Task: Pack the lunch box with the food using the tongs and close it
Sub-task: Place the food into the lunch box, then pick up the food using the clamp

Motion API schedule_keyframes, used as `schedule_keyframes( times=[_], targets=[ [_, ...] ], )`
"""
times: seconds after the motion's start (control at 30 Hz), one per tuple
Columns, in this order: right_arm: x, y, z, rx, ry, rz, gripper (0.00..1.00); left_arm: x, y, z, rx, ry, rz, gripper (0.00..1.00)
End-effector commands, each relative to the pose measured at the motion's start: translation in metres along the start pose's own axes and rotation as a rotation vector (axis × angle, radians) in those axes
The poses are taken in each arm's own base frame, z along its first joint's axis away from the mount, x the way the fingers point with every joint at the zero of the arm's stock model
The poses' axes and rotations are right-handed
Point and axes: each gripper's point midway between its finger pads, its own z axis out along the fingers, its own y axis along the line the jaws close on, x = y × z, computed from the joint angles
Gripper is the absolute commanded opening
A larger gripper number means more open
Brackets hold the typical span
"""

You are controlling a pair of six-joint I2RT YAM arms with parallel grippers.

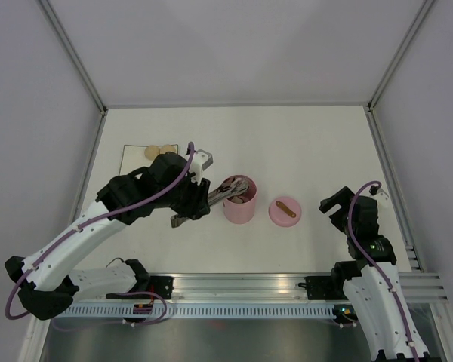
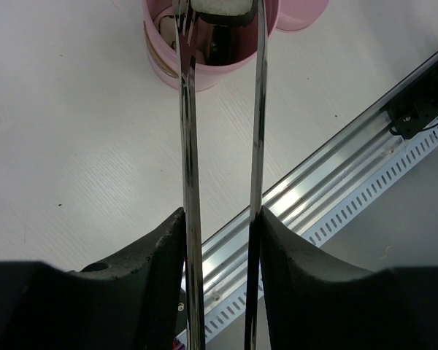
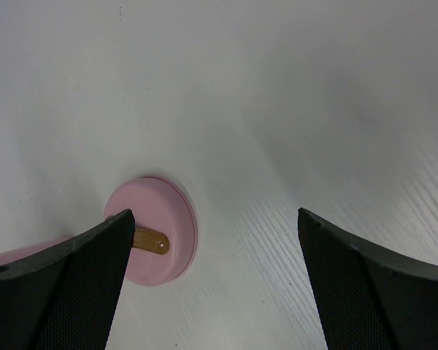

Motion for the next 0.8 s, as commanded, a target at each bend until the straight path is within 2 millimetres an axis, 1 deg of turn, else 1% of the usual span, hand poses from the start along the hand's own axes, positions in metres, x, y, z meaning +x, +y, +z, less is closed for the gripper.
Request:
schedule_keyframes(
  times=[0.0, 0.23, 0.3, 0.37, 0.5, 0.53, 0.57, 0.6, 0.63, 0.7, 0.73, 0.77],
  targets=[
    [-0.005, 0.004, 0.001, -0.007, -0.012, -0.011, 0.98, -0.018, -0.008, -0.004, 0.024, -0.068, -0.018, 0.49],
    [-0.004, 0.005, 0.003, -0.012, -0.006, -0.012, 0.98, -0.023, -0.01, -0.007, 0.032, -0.083, -0.016, 0.53],
    [-0.004, 0.006, 0.003, -0.013, -0.005, -0.013, 0.98, -0.027, -0.008, -0.009, 0.016, -0.098, -0.017, 0.52],
    [-0.005, 0.007, 0.004, -0.014, -0.006, -0.013, 0.98, -0.034, 0.004, -0.013, -0.053, -0.135, -0.033, 0.52],
    [-0.008, 0.009, 0.004, -0.016, -0.012, -0.016, 0.98, -0.056, 0.017, -0.037, -0.137, -0.246, -0.063, 0.51],
    [-0.007, 0.009, 0.006, -0.012, -0.006, -0.018, 0.98, -0.062, 0.031, -0.041, -0.212, -0.277, -0.077, 0.51],
    [-0.007, 0.009, 0.007, -0.015, -0.007, -0.017, 0.98, -0.066, 0.039, -0.046, -0.255, -0.298, -0.089, 0.52],
    [-0.006, 0.011, 0.008, -0.018, -0.004, -0.016, 0.98, -0.066, 0.048, -0.048, -0.301, -0.301, -0.104, 0.52],
    [-0.006, 0.012, 0.009, -0.019, 0.004, -0.017, 0.98, -0.069, 0.064, -0.049, -0.361, -0.312, -0.134, 0.52],
    [-0.007, 0.015, 0.01, -0.029, 0.005, -0.018, 0.98, -0.07, 0.077, -0.046, -0.386, -0.314, -0.183, 0.52],
    [-0.008, 0.017, 0.012, -0.035, 0.003, -0.016, 0.98, -0.07, 0.09, -0.044, -0.404, -0.312, -0.229, 0.52],
    [-0.007, 0.017, 0.014, -0.039, 0.004, -0.016, 0.98, -0.074, 0.098, -0.044, -0.414, -0.334, -0.257, 0.52]
  ],
)
